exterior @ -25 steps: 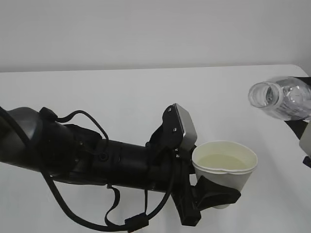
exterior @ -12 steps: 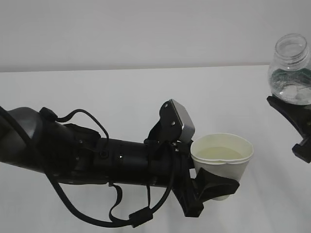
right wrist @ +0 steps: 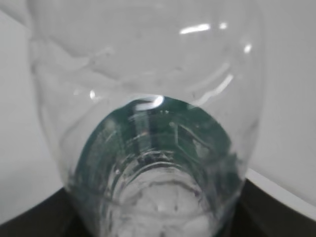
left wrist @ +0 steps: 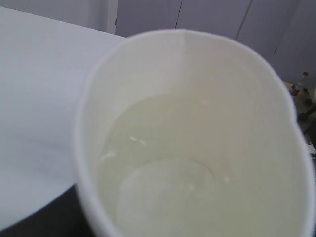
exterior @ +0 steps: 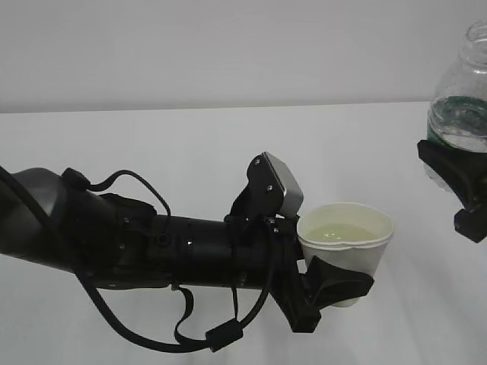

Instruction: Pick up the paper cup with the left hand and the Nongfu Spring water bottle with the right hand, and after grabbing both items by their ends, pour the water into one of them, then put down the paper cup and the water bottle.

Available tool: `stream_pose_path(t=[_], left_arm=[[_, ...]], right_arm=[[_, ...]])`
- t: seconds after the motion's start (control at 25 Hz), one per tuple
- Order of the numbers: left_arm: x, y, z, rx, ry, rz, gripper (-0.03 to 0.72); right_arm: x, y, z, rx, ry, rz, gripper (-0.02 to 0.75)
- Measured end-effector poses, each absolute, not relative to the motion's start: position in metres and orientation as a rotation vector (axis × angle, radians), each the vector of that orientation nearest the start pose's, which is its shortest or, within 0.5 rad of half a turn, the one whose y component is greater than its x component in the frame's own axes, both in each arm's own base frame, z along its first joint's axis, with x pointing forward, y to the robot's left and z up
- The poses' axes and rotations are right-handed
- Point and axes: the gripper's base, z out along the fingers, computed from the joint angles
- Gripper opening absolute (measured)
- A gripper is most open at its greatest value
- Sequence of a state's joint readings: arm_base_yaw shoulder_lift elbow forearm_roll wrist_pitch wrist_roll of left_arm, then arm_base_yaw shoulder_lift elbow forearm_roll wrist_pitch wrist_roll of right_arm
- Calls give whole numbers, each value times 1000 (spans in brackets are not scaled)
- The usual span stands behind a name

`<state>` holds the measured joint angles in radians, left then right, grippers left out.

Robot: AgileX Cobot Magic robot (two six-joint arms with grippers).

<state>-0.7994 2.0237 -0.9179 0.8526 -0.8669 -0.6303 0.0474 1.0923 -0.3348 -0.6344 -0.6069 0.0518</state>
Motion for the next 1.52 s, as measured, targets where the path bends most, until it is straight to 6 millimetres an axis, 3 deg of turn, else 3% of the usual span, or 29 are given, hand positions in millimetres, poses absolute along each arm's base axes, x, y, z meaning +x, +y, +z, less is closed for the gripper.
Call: stream_pose_path(t=[0.36,0.76,1.24,1.52], left_arm=[[228,-308,133,1132,1656,-1112,410],[229,-308,133,1126,1657,-1112,409],[229,-308,134,1126,1658,-1112,409],[229,-308,134,1126,1658,-1112,408]], right_arm=[[201,34,251,-398,1545,111,435],[207,28,249,-250,1541,144,435],[237,26,218,-117,1496,218,435],[249,25,187,-78,1590,223,435]])
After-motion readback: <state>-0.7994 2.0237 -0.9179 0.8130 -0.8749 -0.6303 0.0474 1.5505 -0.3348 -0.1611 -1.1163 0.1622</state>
